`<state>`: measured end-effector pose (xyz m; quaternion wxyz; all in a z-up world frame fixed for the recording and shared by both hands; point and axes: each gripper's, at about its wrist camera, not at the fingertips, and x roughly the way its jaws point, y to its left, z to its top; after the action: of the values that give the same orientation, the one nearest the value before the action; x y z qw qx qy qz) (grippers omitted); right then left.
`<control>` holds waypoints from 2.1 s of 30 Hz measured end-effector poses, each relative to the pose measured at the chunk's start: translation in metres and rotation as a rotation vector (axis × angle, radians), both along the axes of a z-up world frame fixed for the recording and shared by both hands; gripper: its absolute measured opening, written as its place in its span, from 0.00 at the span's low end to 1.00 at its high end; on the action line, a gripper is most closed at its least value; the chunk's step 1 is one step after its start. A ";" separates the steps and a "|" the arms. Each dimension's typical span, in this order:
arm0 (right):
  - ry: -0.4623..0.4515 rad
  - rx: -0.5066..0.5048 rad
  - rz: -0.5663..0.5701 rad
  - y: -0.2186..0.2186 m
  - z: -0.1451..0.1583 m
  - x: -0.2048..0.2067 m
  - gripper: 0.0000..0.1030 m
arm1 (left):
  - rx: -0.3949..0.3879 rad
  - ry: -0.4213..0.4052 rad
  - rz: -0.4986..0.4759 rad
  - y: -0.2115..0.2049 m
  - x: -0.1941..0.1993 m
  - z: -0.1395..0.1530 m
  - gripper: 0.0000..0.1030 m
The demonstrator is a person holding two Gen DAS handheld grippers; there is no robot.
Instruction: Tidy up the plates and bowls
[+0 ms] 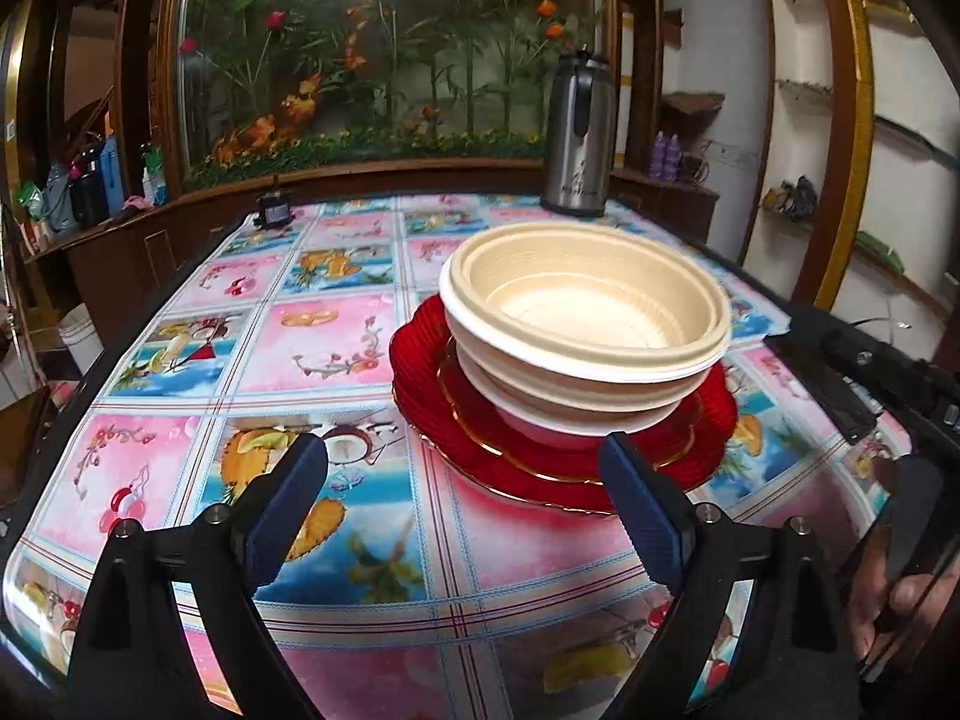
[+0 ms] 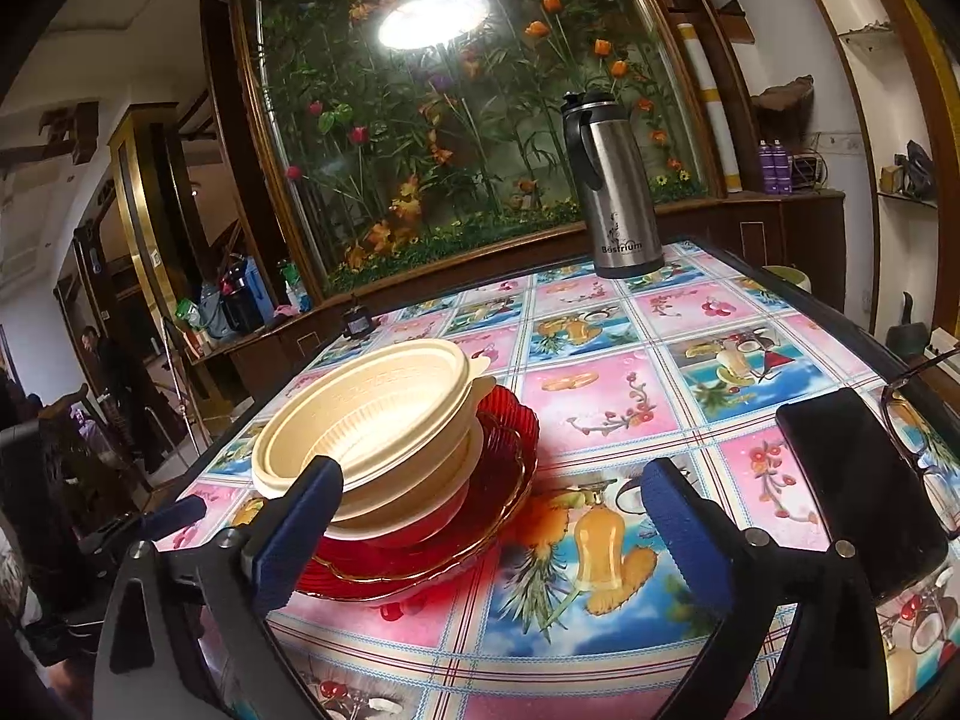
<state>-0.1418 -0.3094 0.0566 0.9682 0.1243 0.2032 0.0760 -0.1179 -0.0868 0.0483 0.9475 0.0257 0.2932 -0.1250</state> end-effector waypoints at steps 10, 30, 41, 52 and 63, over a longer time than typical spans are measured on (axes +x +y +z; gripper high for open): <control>0.000 -0.005 -0.010 0.002 0.002 -0.002 0.99 | 0.065 -0.059 0.059 -0.004 -0.005 0.003 0.90; -0.006 -0.008 -0.021 -0.004 0.000 0.000 0.99 | 0.087 -0.058 0.074 -0.006 -0.006 0.002 0.90; -0.013 -0.007 -0.029 -0.007 0.000 -0.003 0.99 | 0.157 -0.031 0.101 -0.012 -0.004 -0.002 0.90; -0.008 -0.015 -0.032 -0.006 0.001 -0.006 1.00 | 0.175 -0.018 0.126 -0.009 -0.002 -0.004 0.90; -0.003 -0.017 -0.032 -0.004 0.002 -0.006 1.00 | 0.177 -0.010 0.127 -0.008 -0.001 -0.006 0.90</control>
<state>-0.1474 -0.3131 0.0590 0.9707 0.1192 0.2002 0.0589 -0.1188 -0.0947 0.0427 0.9490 0.0912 0.2993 -0.0382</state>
